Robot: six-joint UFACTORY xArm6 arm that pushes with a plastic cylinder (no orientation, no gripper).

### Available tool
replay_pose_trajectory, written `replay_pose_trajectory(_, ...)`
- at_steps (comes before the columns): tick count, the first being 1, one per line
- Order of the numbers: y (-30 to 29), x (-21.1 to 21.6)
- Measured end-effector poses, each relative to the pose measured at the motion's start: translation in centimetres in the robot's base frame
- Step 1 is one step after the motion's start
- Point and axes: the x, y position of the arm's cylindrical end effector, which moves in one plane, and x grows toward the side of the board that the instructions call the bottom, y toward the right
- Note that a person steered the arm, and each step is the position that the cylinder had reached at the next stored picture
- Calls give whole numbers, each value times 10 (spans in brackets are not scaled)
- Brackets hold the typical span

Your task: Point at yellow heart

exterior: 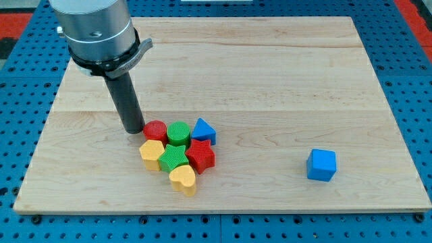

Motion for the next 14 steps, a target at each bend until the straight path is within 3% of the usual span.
replay_pose_trajectory(10, -16, -16)
replay_pose_trajectory(11, -30, -7)
replay_pose_trajectory(13, -63, 84)
replay_pose_trajectory(14, -22, 122)
